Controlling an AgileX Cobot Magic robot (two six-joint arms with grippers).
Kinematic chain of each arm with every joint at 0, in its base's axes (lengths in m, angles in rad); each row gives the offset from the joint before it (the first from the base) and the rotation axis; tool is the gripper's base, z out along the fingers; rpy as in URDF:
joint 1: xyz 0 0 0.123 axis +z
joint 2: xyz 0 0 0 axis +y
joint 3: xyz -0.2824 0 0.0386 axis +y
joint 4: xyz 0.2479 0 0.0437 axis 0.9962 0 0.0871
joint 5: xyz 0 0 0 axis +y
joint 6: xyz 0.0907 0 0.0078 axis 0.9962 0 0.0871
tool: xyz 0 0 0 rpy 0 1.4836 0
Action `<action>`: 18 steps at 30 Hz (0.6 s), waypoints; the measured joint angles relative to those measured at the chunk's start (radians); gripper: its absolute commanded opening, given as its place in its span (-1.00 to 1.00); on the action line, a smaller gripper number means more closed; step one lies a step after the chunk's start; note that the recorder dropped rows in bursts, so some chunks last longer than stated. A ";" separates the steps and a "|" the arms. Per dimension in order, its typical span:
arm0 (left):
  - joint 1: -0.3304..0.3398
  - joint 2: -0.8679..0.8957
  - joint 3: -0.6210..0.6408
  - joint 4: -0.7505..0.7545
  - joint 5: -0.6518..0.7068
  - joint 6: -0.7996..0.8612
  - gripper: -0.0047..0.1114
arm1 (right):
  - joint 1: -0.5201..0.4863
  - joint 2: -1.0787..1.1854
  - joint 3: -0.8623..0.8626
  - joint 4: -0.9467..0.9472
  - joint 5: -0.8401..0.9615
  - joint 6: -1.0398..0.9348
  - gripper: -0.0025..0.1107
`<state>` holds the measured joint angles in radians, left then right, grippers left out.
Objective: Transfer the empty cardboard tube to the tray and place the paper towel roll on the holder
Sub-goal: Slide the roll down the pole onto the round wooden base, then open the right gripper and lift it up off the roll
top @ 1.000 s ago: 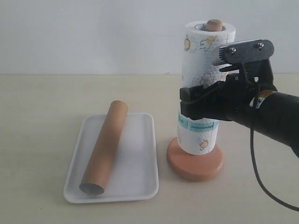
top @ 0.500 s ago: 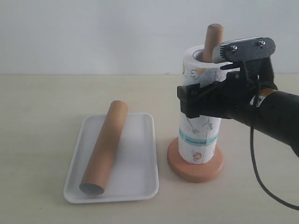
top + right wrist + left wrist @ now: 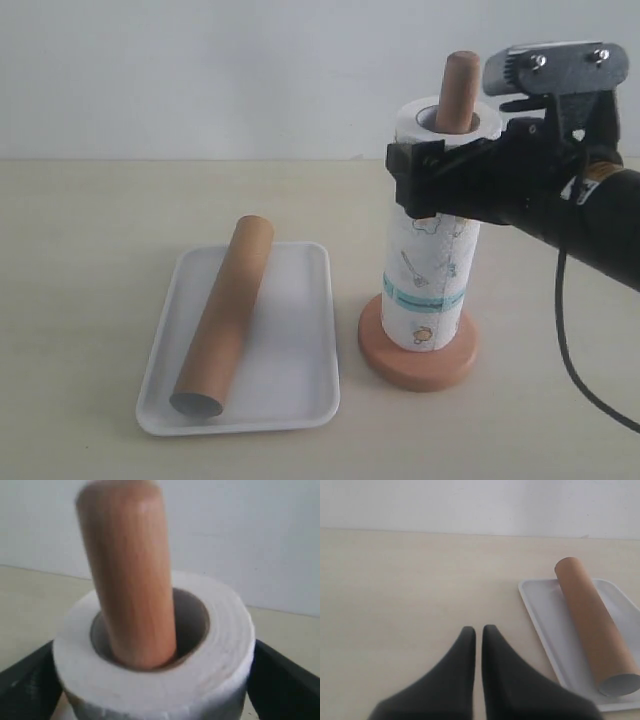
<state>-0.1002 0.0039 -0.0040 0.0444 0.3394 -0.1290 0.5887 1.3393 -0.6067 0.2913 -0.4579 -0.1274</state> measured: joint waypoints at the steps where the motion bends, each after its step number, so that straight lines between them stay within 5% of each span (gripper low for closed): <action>1: 0.000 0.000 0.000 0.000 0.000 0.000 -0.85 | 0.000 -0.018 0.000 0.000 0.007 0.000 0.59; 18: 0.000 0.000 0.000 0.000 0.000 0.000 -0.85 | 0.000 -0.396 0.000 0.004 0.192 -0.028 0.59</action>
<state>-0.1002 0.0039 -0.0040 0.0444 0.3394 -0.1290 0.5887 0.9432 -0.6067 0.2953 -0.2660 -0.1559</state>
